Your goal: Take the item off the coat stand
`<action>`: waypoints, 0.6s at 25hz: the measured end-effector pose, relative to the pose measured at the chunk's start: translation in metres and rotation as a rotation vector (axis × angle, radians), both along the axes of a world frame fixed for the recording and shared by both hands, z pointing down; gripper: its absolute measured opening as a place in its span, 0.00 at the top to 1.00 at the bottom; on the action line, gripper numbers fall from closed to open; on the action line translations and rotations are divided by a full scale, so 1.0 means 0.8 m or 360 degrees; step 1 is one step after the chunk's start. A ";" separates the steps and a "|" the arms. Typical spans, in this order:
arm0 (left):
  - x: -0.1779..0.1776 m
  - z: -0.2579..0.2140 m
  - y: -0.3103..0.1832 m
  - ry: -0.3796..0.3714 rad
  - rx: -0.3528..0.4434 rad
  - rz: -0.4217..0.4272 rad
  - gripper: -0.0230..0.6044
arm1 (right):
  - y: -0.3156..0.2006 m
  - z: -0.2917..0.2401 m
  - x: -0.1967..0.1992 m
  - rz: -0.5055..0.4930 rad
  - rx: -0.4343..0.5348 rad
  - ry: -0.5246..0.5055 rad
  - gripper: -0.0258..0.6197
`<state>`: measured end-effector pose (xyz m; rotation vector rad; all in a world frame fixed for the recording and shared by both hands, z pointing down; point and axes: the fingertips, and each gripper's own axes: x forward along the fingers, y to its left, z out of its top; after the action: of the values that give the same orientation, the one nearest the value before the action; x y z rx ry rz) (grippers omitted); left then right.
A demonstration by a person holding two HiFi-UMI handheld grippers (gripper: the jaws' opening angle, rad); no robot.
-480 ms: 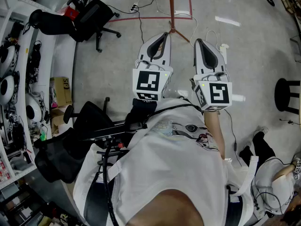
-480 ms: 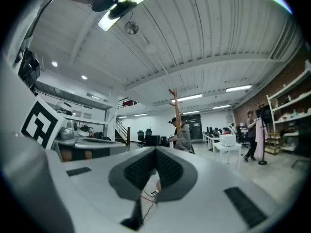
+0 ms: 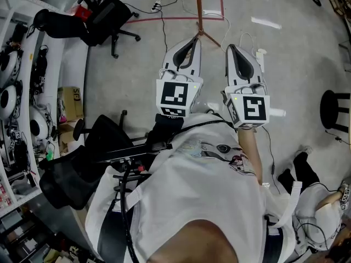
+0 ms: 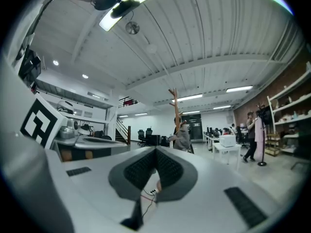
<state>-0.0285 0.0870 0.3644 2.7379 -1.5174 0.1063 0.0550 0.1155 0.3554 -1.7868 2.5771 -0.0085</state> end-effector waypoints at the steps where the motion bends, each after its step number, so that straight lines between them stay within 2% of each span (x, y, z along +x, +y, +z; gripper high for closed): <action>1: 0.002 -0.001 0.001 -0.0004 0.0009 -0.0003 0.96 | 0.001 0.000 0.001 -0.0007 -0.0002 -0.0002 0.95; 8: 0.018 -0.002 -0.004 -0.0003 0.0023 -0.0051 0.96 | 0.001 0.003 0.016 -0.0047 -0.0003 -0.0020 0.95; 15: 0.028 -0.005 -0.013 0.0196 -0.0060 -0.0039 0.96 | -0.004 -0.003 0.025 -0.0136 0.0027 -0.0061 0.95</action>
<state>-0.0057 0.0766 0.3602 2.6418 -1.5006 -0.0328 0.0748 0.1122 0.3533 -1.6530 2.6165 -0.0210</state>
